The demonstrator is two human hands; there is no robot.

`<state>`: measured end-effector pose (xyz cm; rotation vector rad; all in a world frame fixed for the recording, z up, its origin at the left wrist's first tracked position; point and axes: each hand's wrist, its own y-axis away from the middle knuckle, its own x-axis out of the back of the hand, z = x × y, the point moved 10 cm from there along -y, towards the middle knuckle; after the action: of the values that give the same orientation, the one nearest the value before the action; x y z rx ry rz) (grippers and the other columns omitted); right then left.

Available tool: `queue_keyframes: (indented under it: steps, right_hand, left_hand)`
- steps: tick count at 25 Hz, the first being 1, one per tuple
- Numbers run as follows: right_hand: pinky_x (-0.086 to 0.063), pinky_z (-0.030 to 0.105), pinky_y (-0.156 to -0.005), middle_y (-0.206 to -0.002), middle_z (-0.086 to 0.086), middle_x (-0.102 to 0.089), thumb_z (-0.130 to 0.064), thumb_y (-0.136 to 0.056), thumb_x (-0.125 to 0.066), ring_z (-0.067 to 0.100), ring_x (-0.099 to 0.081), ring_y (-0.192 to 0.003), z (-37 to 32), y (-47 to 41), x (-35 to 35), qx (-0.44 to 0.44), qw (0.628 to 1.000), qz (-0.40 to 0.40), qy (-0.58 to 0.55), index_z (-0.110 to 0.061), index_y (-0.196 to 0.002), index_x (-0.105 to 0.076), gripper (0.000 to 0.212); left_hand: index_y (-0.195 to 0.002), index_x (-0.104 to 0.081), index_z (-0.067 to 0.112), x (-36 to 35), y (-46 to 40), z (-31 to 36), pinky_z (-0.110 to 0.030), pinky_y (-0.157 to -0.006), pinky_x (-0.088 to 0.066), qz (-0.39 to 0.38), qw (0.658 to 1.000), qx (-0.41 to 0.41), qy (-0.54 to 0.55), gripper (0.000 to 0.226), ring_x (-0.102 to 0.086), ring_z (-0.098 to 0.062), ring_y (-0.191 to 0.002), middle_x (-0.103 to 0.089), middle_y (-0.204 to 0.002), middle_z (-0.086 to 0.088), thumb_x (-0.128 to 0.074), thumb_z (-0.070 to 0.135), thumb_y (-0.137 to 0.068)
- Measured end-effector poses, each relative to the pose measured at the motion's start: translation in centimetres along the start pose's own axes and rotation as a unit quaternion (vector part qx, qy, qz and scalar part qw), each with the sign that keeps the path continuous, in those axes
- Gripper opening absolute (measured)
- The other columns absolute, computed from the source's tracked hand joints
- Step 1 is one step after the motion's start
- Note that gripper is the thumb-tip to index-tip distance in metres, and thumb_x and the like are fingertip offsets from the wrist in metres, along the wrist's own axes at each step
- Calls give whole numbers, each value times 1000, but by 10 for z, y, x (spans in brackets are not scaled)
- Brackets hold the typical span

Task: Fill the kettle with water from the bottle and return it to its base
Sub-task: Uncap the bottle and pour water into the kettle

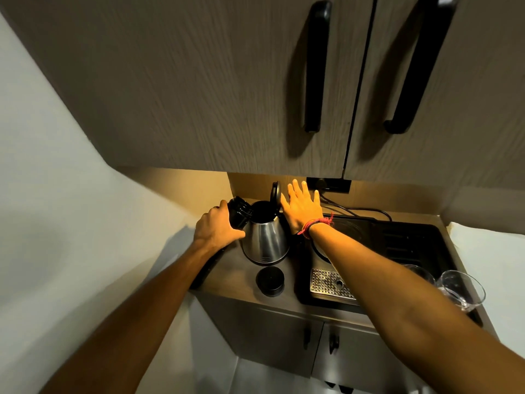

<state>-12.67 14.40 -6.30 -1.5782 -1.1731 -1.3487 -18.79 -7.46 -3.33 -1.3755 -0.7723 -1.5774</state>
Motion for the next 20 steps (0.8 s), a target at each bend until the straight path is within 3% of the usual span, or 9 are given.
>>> queue_keyframes:
  steps: [7, 20]
  right_hand:
    - [-3, 55, -122, -165, 9, 1, -53, -96, -12, 29, 7, -152, 7, 2, 6, -21, 998, 34, -54, -12, -155, -9, 71]
    - [-2, 54, -123, -165, 8, -2, -55, -95, -11, 28, 4, -153, 9, 1, 6, -17, 996, 42, -78, -11, -154, -11, 73]
  left_hand:
    - [-120, -46, 13, 7, -9, 5, -35, -73, -51, -17, 998, -14, -65, 78, -65, -31, -96, -65, -111, -13, -79, 55, -64]
    - [-122, -45, 15, 17, -10, 16, -40, -78, -55, -55, 992, -12, -116, 77, -64, -30, -97, -63, -111, -10, -80, 50, -63]
